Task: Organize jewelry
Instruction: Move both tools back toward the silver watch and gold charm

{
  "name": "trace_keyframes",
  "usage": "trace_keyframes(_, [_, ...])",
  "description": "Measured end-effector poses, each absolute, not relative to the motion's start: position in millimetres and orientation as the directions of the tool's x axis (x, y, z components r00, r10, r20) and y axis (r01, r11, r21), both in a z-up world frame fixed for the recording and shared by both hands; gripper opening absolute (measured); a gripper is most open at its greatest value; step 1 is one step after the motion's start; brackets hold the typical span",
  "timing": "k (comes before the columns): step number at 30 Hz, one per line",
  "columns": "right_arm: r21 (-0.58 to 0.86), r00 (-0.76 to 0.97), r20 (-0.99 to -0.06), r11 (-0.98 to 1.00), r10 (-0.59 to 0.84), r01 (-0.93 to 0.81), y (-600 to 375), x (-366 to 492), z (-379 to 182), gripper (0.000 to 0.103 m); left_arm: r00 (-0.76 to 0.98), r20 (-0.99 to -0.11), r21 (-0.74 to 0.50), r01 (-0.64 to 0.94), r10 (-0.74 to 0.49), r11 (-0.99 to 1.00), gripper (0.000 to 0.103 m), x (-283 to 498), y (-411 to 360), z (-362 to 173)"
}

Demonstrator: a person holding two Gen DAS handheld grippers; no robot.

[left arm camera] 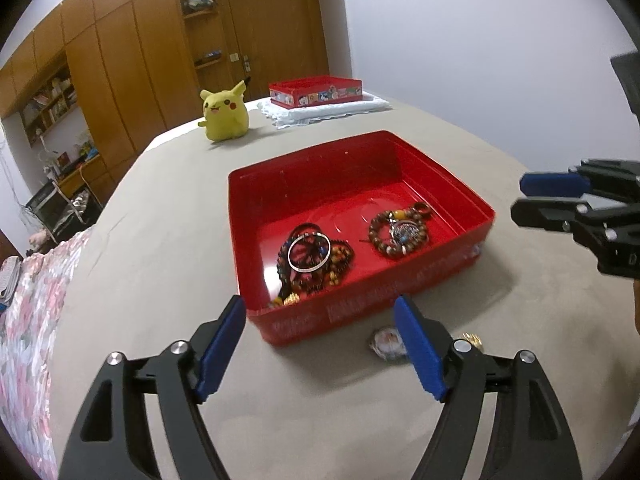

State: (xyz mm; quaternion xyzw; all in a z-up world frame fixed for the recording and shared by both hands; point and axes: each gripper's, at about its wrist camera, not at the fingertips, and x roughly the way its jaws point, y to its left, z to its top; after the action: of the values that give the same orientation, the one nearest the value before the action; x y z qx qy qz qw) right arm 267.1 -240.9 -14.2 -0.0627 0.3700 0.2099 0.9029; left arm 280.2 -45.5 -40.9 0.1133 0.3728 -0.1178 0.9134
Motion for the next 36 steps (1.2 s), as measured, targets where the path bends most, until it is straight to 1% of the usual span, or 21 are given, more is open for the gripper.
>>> trace_keyframes(5, [0.062,0.618,-0.707,0.9,0.344,-0.431,-241.9,234.0,-25.4,0.04,0.688,-0.712,0.095,0.293,-0.141,0.951,0.077,256.9,-41.8,-44.5])
trace_keyframes(9, [0.091,0.604,-0.716,0.904,0.35,-0.417,-247.0,215.9,-37.2,0.042,0.668,-0.73,0.077,0.294,-0.148,0.953,0.077,239.3,-43.1,-57.4])
trace_keyframes(18, [0.125,0.539,-0.771,0.91,0.34,-0.396,-246.9,191.8,-82.4,0.044,0.611,-0.774,0.04,0.305,-0.163,0.952,0.077,219.8,-45.4,-91.3])
trace_keyframes(24, [0.12,0.506,-0.797,0.908,0.329,-0.401,-238.7,196.6,-104.8,0.044,0.574,-0.802,0.029,0.315,-0.166,0.949,0.077,222.5,-47.8,-109.7])
trace_keyframes(36, [0.109,0.474,-0.816,0.894,0.33,-0.434,-221.5,232.6,-123.8,0.044,0.546,-0.818,0.01,0.327,-0.18,0.945,0.077,237.7,-53.4,-120.6])
